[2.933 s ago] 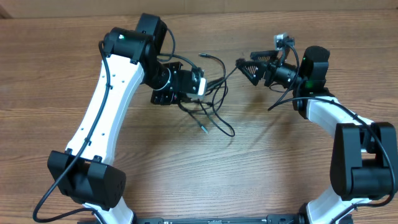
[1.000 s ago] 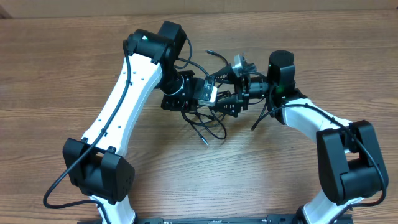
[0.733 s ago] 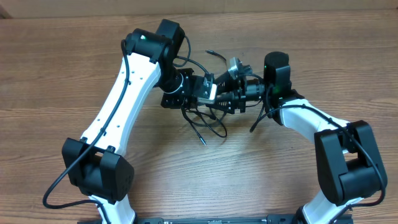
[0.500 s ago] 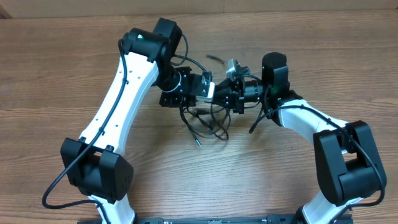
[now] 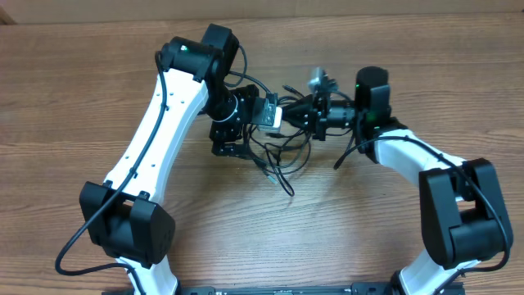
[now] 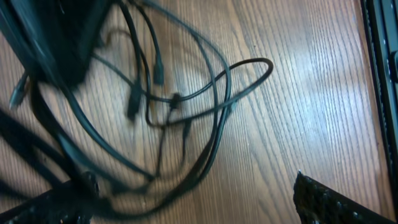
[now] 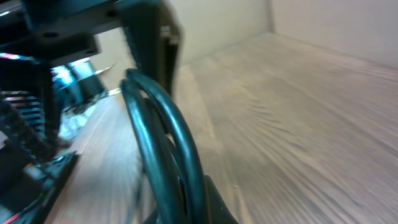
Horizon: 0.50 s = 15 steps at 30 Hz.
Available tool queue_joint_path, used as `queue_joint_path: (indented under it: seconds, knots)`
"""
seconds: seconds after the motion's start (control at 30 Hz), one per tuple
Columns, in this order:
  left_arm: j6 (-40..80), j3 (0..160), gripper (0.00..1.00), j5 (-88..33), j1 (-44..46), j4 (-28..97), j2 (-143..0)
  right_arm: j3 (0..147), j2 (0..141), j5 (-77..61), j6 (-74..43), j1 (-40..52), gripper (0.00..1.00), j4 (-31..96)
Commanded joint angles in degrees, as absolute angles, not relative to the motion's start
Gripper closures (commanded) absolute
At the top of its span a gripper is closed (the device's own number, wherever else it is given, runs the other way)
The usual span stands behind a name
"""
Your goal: Untangle cables
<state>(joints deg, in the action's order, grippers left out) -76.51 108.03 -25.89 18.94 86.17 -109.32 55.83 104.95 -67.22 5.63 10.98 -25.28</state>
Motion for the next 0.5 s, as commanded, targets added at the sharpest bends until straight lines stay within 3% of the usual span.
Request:
queue_joint_path:
  seconds: [0.0,0.47]
  knots:
    - [-73.6,108.14,0.0,-25.56,16.49,86.85,-109.36,56.34,103.61,-63.44,2.26,7.16,0.96,-25.91]
    - [-48.07,108.14,0.0,-25.74,15.25,72.82,-109.36,56.34,103.61,-66.89,-4.75,4.54,0.96,-32.58]
